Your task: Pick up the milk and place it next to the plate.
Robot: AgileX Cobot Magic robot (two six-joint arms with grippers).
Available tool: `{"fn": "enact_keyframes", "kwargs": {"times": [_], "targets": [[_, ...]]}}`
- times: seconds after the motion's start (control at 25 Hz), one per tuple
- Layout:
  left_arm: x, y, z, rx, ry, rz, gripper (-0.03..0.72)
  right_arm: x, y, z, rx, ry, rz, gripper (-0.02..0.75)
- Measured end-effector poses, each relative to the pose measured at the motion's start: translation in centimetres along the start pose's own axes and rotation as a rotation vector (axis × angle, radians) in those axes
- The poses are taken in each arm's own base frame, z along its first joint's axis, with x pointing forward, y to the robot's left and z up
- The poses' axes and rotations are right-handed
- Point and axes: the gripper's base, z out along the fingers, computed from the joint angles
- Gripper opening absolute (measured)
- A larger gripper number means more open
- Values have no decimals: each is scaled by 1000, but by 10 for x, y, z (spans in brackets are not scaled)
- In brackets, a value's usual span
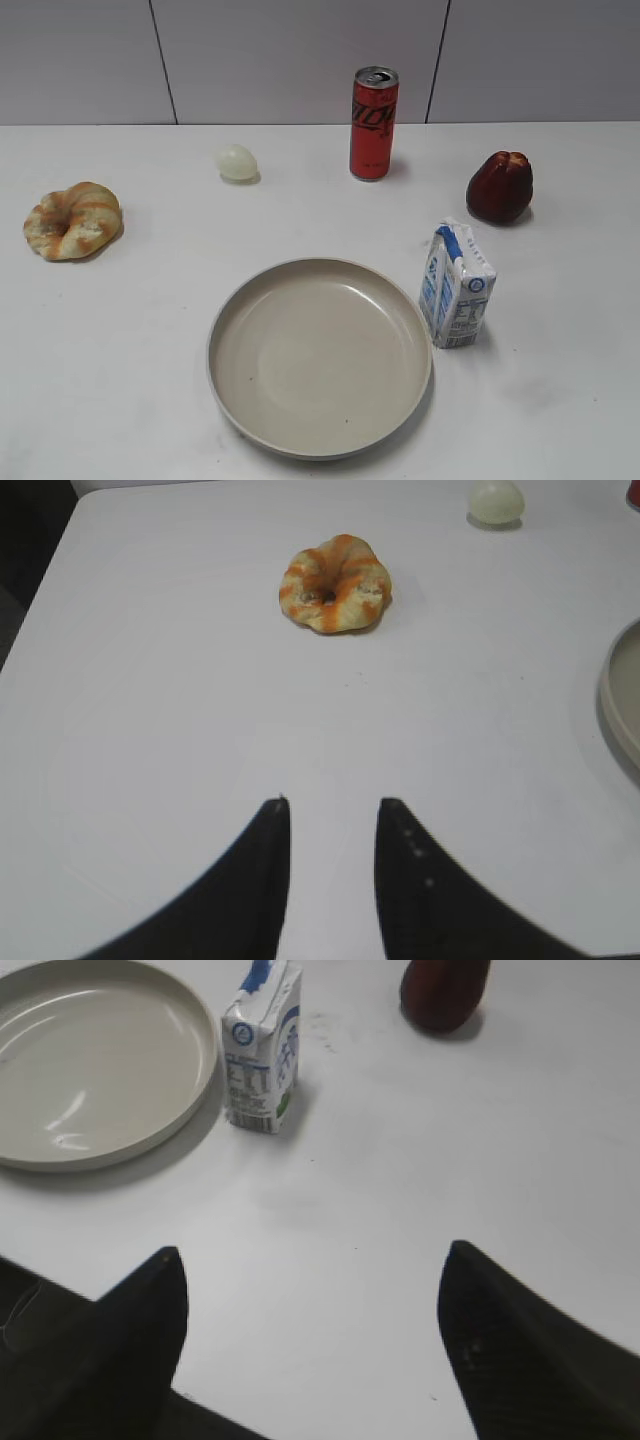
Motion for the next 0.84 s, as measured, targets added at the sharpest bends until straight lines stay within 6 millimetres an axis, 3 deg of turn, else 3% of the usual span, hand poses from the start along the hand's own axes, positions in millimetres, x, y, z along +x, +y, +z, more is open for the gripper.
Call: {"fn": "enact_keyframes", "kwargs": {"times": [0.44,0.84], "targets": [[0,0,0,0,0,0,228,9,-2,-18,303,-135,170,589],[0,0,0,0,0,0,228,9,-2,-18,328,-134,184,589]]}}
